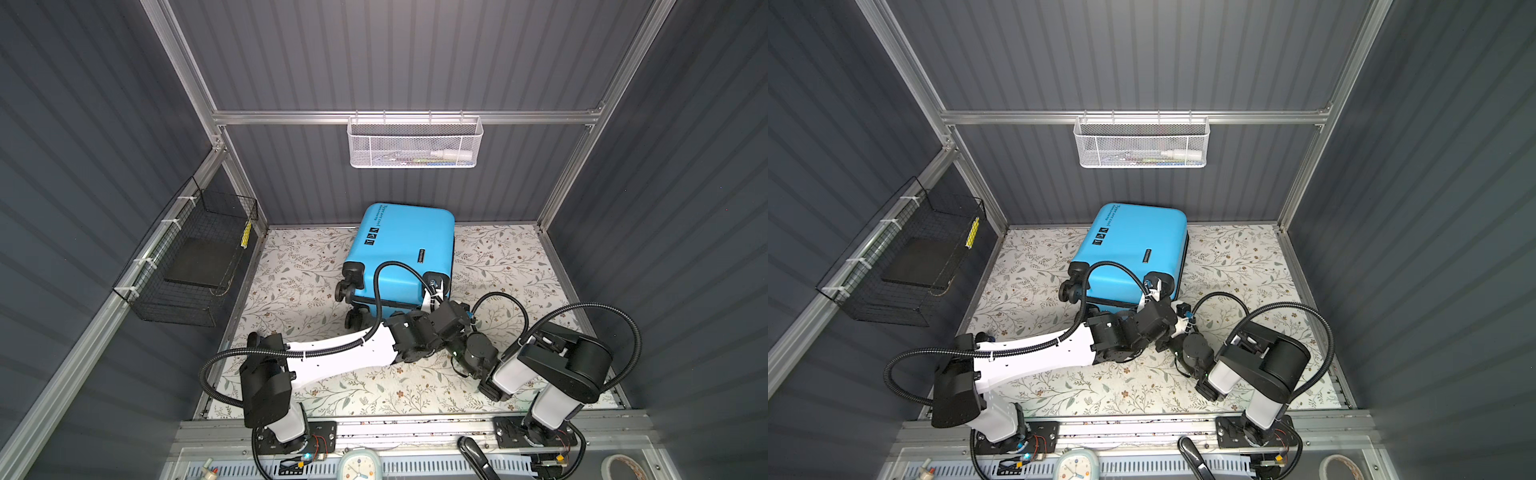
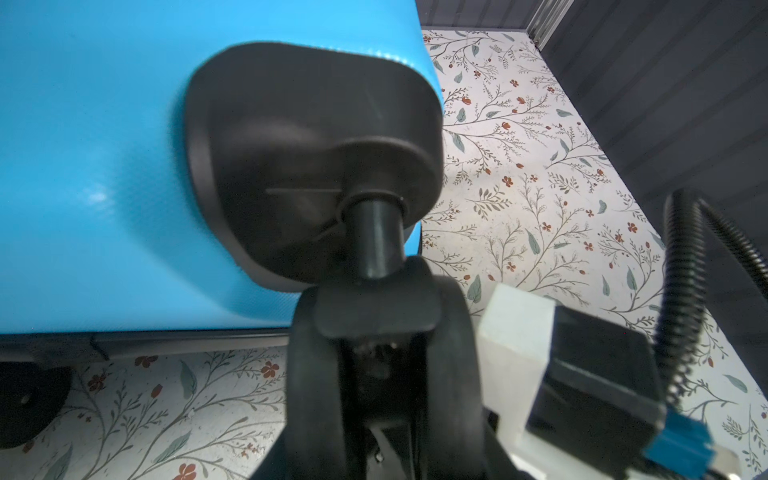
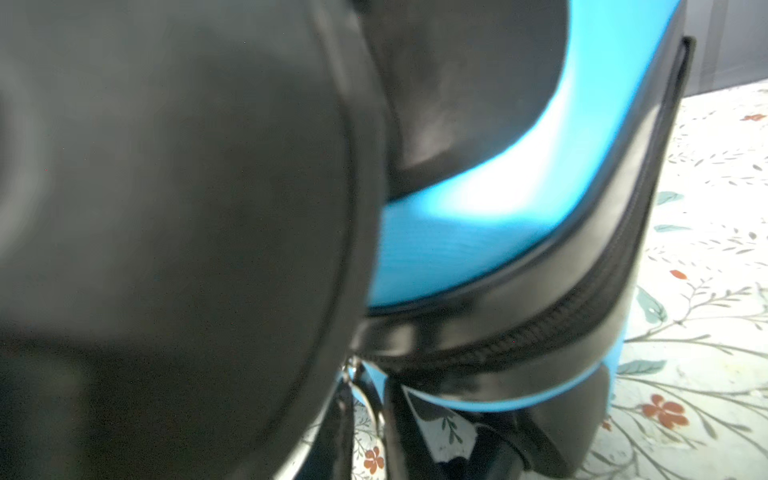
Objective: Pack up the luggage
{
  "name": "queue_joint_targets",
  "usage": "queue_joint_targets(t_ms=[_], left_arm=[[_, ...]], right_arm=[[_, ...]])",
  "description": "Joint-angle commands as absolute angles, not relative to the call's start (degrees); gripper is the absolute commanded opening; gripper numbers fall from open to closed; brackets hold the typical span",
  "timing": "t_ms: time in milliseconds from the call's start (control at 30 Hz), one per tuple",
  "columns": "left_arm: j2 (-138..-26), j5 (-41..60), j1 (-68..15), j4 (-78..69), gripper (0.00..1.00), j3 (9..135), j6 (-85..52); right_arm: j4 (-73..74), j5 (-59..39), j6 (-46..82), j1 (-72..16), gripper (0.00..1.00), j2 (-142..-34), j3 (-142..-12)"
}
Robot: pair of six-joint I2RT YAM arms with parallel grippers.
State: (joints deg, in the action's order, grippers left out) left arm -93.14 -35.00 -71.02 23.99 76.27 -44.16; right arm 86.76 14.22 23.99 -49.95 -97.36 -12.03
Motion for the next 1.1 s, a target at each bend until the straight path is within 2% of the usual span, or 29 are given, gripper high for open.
queue_joint_targets(t_ms=[0, 100, 267, 767, 1067], left_arm=[[-87.5, -32.8, -73.0, 10.7, 0.00, 79.4, -44.1], [-87.4, -32.7, -73.0, 10.5, 0.00, 78.9, -44.3], [-87.4, -32.9, -73.0, 10.4, 0.00, 78.4, -44.5], [-87.6, -36.7, -73.0, 13.6, 0.00, 78.1, -45.9], [-90.8, -35.8, -72.5, 14.5, 0.00, 78.5, -46.5]], right_arm=[[84.8, 13.5, 22.2, -50.3, 0.09, -98.8, -14.9], [84.7, 14.0, 22.7, -50.3, 0.00, -99.1, -15.2], [84.8, 15.2, 23.3, -50.3, 0.00, -98.2, -14.3], [84.8, 27.3, 32.2, -49.8, 0.00, -94.7, -6.8], [83.8, 25.0, 38.5, -48.7, 0.00, -93.0, -6.2]])
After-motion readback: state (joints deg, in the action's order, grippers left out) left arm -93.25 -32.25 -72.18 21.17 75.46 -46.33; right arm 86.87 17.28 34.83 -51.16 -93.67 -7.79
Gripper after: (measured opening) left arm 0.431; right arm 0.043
